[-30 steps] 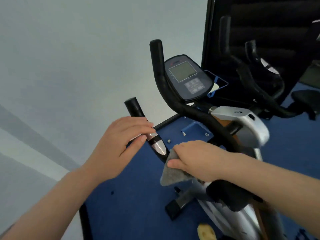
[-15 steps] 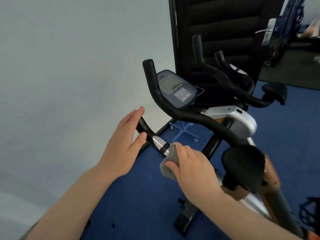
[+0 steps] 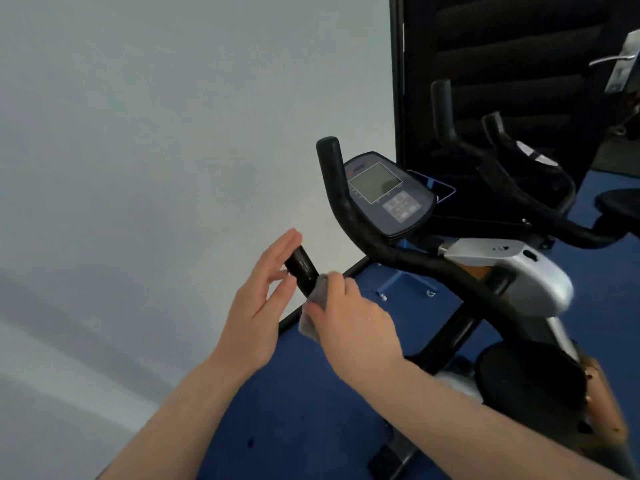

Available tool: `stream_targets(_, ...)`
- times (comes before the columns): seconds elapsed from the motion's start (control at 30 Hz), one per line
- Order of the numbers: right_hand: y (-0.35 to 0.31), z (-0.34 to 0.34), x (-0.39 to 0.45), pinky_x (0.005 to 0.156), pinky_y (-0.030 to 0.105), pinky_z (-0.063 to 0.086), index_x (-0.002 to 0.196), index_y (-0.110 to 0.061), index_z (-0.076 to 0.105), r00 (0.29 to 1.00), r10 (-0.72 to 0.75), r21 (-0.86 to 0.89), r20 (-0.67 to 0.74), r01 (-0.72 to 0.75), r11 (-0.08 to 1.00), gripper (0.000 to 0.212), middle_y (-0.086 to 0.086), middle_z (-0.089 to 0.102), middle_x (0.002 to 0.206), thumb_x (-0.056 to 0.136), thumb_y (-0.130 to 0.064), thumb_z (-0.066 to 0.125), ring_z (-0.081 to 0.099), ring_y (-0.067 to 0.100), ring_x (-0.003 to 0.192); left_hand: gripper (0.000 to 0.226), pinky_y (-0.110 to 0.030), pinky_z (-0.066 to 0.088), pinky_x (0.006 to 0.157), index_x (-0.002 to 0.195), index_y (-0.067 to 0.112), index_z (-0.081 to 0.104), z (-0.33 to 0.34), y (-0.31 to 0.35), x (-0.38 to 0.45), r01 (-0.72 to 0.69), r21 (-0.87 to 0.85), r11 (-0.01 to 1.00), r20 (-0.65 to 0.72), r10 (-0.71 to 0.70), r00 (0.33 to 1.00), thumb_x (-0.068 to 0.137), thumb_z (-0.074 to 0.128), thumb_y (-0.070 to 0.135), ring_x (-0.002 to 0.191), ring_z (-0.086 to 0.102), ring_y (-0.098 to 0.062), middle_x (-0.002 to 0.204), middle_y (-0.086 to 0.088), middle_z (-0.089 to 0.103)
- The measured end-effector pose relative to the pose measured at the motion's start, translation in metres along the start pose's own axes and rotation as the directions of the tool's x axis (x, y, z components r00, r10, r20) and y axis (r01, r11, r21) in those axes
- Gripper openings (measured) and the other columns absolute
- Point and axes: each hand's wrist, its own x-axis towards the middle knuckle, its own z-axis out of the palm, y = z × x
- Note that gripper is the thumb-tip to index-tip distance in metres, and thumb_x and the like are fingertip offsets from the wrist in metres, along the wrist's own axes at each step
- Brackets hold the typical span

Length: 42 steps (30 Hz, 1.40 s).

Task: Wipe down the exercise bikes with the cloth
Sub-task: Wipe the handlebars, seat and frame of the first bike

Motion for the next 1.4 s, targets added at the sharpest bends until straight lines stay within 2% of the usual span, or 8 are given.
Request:
stream_targets(0.2,0.011,0.001,-0.009,0.065,0.032,0.046,0.140,-0.025,0.024,0.998,-0.027,0.138,0.054,0.020,0.990,0.049,-0.004,0.048,0.122,0.099,-0.053,0.023,0.061,0.018,0.092,0.042,-0.012,0.031,0.107,0.144,0.035,0.042,-0.004,0.000,-0.002,0.023,0.055,0.998,0.001,-0.023,1.000,0.103,0.037,0.027,0.135,0.042,0.001,0.145,0.025,0.047)
stream_targets(0.37,-0.010,-0.003,0.028,0.069,0.036,0.047,0.128,-0.020,0.035,0.993,0.027,0.207,0.114,-0.051,0.977,0.039,-0.002,0.055,0.117,0.103,-0.048,0.022,0.064,0.026,0.092,0.039,-0.006,0.037,0.094,0.135,0.027,0.056,-0.012,-0.004,0.005,0.023,0.080,0.997,-0.027,-0.021,0.999,0.100,0.040,0.029,0.120,0.054,0.000,0.129,0.021,0.060)
stream_targets(0.73,-0.028,-0.006,0.049,0.079,0.038,0.047,0.125,-0.027,0.046,0.997,0.079,0.538,-0.015,-0.059,0.841,0.036,-0.005,0.060,0.112,0.104,-0.046,0.024,0.060,0.016,0.098,0.038,-0.017,0.042,0.101,0.134,0.019,0.056,-0.021,-0.024,0.006,-0.028,-0.107,0.994,0.019,0.030,0.999,0.099,0.042,0.024,0.125,0.054,-0.005,0.133,0.011,0.060)
stream_targets(0.97,0.000,-0.001,0.006,0.069,0.040,0.048,0.128,-0.029,0.038,0.994,0.074,0.262,0.084,-0.094,0.960,0.037,-0.008,0.054,0.108,0.100,-0.052,0.029,0.061,0.022,0.085,0.039,-0.010,0.037,0.101,0.133,0.021,0.059,-0.019,-0.030,0.006,-0.055,-0.092,0.994,-0.021,0.054,0.998,0.102,0.038,0.032,0.128,0.051,-0.001,0.133,0.017,0.060)
stream_targets(1.1,-0.005,-0.001,0.031,0.062,0.036,0.038,0.109,-0.022,0.041,0.991,0.075,0.393,0.111,-0.113,0.913,0.031,-0.008,0.051,0.080,0.103,-0.049,0.027,0.057,0.021,0.075,0.038,-0.012,0.037,0.103,0.134,0.019,0.056,-0.004,-0.030,0.001,-0.044,-0.126,0.991,-0.106,0.030,0.994,0.102,0.038,0.022,0.128,0.049,0.000,0.135,0.013,0.058)
stream_targets(1.23,0.004,-0.001,0.004,0.065,0.040,0.048,0.126,-0.023,0.037,0.996,0.003,0.177,0.088,-0.019,0.984,0.037,-0.002,0.054,0.107,0.101,-0.050,0.030,0.060,0.025,0.079,0.038,-0.019,0.036,0.110,0.138,0.022,0.052,0.005,-0.031,-0.004,-0.032,-0.145,0.989,-0.140,0.012,0.990,0.102,0.038,0.025,0.133,0.046,-0.001,0.141,0.012,0.054)
stream_targets(1.3,0.020,-0.008,-0.011,0.061,0.037,0.046,0.129,-0.025,0.035,0.983,-0.021,0.118,0.183,0.000,0.993,0.042,-0.003,0.053,0.113,0.099,-0.054,0.030,0.059,0.022,0.075,0.040,-0.025,0.033,0.114,0.142,0.028,0.046,0.007,-0.033,-0.008,-0.017,-0.142,0.990,-0.125,-0.001,0.992,0.102,0.037,0.030,0.137,0.041,-0.001,0.147,0.016,0.048)
stream_targets(1.4,0.031,-0.020,0.011,0.060,0.029,0.042,0.118,-0.020,0.039,0.913,-0.071,0.310,0.402,-0.063,0.949,0.039,-0.004,0.056,0.093,0.099,-0.054,0.036,0.057,0.013,0.074,0.052,-0.030,0.021,0.120,0.153,0.027,0.025,0.020,-0.033,-0.013,-0.016,-0.099,0.995,-0.085,0.007,0.996,0.102,0.036,0.031,0.147,0.023,-0.002,0.160,0.016,0.025)
